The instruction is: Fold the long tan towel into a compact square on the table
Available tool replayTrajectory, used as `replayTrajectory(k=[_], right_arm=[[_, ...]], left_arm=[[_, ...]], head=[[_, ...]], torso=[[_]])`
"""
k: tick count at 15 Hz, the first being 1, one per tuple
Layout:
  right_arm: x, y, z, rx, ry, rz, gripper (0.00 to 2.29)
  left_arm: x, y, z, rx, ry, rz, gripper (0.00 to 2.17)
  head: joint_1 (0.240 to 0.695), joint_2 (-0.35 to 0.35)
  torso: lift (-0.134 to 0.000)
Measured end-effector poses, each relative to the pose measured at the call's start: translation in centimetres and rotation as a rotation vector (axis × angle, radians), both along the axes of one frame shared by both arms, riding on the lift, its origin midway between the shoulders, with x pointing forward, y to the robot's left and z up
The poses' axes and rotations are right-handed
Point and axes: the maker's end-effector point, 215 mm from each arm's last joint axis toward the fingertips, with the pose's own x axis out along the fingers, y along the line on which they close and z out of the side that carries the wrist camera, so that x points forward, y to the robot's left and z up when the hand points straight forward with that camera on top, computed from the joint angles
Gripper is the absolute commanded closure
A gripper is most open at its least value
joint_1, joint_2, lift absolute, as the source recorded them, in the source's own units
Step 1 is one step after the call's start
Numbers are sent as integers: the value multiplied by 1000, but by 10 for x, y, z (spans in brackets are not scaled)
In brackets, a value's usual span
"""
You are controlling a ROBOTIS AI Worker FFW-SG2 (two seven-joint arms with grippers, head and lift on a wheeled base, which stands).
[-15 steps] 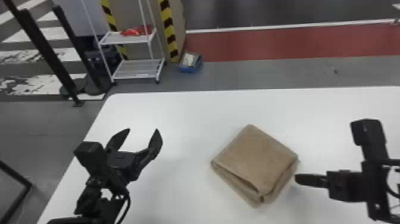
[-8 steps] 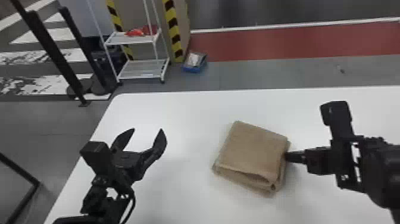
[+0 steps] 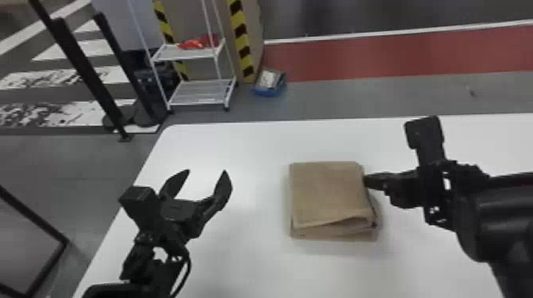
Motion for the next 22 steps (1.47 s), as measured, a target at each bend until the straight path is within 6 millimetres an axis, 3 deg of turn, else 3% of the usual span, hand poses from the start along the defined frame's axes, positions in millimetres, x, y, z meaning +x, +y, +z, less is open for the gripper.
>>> replayTrajectory(k=[2,3,4,5,8,12,16,19,22], right_arm=[[-7,-11,-3,1,-1,-23,1693],[-11,-24,3,7,-23,-56,1170],[-14,-36,16,15,-61,-85,437],[-18,-44,37,33,-125,-105,205],[-39,-51,85,63,-318,-127,144],[-71,-60,120,68,-560,-218,140],[-100,-54,107,83,-596,-297,140],[-106,-47,91,59,-598,-324,140],[-108,-42,83,45,-601,-320,144]], left_arm=[[-1,1,2,2,-3,1,100],[-1,1,2,3,-3,1,100],[0,2,3,4,-4,1,100],[1,1,3,4,-4,0,100],[4,-6,4,0,-5,-13,100],[3,-12,3,-3,-8,-25,100],[-1,-19,4,-4,-18,-34,100],[-6,-20,6,0,-27,-28,100],[-9,-8,9,11,-33,1,100]], head=[[695,222],[695,213],[695,203],[695,193],[695,177],[695,167],[695,171],[695,175],[695,199]], torso=[[-125],[-125],[-125],[-125],[-125],[-125],[-125],[-125],[-125]])
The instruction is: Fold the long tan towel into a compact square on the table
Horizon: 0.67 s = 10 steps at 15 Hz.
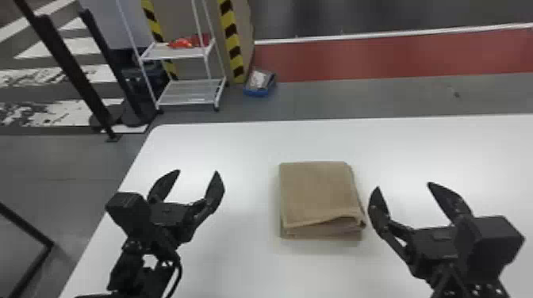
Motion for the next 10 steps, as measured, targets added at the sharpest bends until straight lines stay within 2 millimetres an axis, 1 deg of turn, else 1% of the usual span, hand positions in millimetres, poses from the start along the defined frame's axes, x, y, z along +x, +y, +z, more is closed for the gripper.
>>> replayTrajectory(k=[3,10], right_arm=[[-1,2,-2,-1,1,3,144],[-1,4,-3,0,4,10,144]], left_arm=[[-4,12,2,5,-3,36,100],[-11,16,5,8,-17,49,100]], head=[[695,216],[695,227]], torso=[[-125],[-125]])
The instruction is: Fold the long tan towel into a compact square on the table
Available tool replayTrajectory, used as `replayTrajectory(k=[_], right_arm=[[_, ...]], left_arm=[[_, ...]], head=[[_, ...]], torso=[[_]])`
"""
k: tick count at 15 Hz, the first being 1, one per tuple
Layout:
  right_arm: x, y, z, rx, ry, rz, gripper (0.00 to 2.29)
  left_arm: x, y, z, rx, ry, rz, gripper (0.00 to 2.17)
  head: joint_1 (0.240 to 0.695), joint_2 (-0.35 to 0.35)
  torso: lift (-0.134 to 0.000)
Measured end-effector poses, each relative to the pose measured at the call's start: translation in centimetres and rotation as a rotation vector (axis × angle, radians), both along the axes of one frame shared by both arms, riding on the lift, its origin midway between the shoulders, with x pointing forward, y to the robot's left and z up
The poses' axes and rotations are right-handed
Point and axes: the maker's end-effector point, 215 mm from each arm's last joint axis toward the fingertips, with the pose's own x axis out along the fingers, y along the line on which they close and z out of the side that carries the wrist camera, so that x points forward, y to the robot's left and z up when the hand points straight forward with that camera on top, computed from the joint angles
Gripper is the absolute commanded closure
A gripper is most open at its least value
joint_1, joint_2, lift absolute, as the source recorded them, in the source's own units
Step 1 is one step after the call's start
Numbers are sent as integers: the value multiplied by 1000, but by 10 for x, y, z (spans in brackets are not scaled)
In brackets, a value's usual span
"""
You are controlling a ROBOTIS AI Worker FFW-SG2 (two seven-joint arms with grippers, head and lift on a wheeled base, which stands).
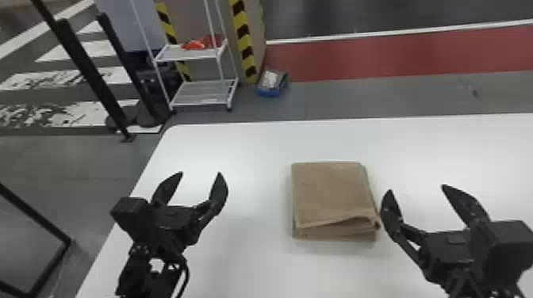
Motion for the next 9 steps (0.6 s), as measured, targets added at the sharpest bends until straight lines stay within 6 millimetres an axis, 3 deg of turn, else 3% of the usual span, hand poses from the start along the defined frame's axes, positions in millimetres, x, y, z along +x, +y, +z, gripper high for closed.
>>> replayTrajectory(k=[9], right_arm=[[1,5,-1,4,9,9,144]], left_arm=[[-2,1,4,7,-1,1,100]], head=[[695,234]], torso=[[-125]])
